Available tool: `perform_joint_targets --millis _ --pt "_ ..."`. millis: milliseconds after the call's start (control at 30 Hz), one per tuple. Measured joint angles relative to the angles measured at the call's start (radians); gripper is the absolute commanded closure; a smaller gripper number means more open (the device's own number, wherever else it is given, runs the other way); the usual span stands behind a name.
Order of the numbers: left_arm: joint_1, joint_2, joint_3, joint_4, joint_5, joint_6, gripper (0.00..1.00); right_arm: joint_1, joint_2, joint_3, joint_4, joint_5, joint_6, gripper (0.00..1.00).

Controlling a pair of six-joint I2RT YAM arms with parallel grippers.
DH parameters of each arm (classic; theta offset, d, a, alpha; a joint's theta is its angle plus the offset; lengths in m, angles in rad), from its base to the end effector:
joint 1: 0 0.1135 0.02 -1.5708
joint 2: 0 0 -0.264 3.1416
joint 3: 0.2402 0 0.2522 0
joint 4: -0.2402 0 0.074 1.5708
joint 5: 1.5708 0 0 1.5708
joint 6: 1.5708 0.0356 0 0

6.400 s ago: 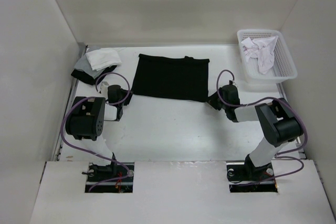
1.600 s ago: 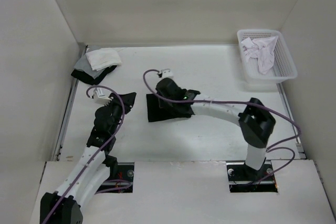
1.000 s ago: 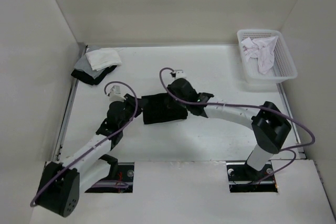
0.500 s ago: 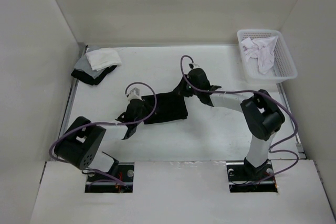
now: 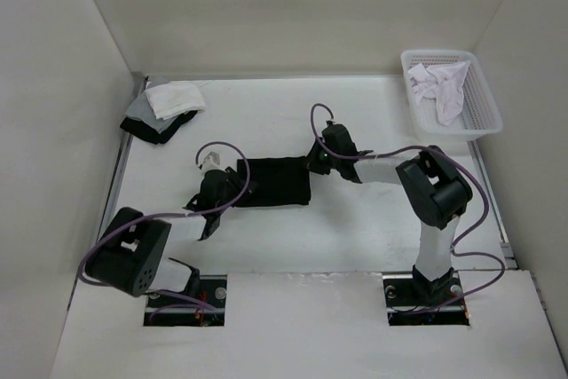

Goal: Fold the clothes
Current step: Fold the tank top

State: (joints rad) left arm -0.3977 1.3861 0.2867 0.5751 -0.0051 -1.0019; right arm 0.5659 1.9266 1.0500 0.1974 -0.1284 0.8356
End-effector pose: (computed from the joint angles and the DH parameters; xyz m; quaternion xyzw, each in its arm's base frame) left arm 0.2131 -0.0893 0.1271 -0.2589 0.8266 -0.3201 0.3837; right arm 0.3351 0.2182 0.1424 0.0936 0.8960 0.3217 0.2916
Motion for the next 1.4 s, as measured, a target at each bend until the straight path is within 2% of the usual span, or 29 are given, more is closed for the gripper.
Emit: perform_joint_targets --millis 167,267,467,600,767,833,967,1100,1200,1400 --pt "0.005 -0.145 -0.010 -0.074 -0.020 0.022 0.77 -0.004 -0.061 -0.079 0.026 0.017 0.006 0.76" --pt "0.000 -0.179 0.003 -0.122 -0.050 0.059 0.77 -0.004 -0.127 -0.125 0.029 0.027 0.001 0.67" --pt "-0.038 -0.142 0.047 -0.198 -0.087 0.138 0.75 -0.004 -0.210 -0.167 0.068 0.039 -0.008 0.61" --pt "-0.060 -0.098 0.068 -0.220 -0.116 0.192 0.69 -0.004 -0.209 -0.176 0.072 0.043 -0.011 0.57" --pt "-0.081 -0.036 0.102 -0.232 -0.140 0.243 0.72 -0.004 -0.168 -0.177 0.072 0.045 -0.013 0.57" --pt "-0.082 -0.023 0.110 -0.232 -0.145 0.253 0.77 -0.004 -0.146 -0.177 0.072 0.045 -0.013 0.60" --pt "-0.085 -0.010 0.119 -0.236 -0.149 0.265 0.89 -0.004 -0.117 -0.177 0.074 0.040 -0.010 0.81" --pt "-0.084 -0.013 0.119 -0.246 -0.148 0.262 0.97 -0.008 -0.116 -0.182 0.105 0.040 0.000 0.93" --pt "-0.072 -0.047 0.115 -0.261 -0.141 0.254 1.00 -0.016 -0.116 -0.201 0.146 0.040 0.007 0.94" --pt "-0.005 -0.235 0.065 -0.288 -0.114 0.201 1.00 -0.027 -0.119 -0.239 0.181 0.039 0.022 0.94"
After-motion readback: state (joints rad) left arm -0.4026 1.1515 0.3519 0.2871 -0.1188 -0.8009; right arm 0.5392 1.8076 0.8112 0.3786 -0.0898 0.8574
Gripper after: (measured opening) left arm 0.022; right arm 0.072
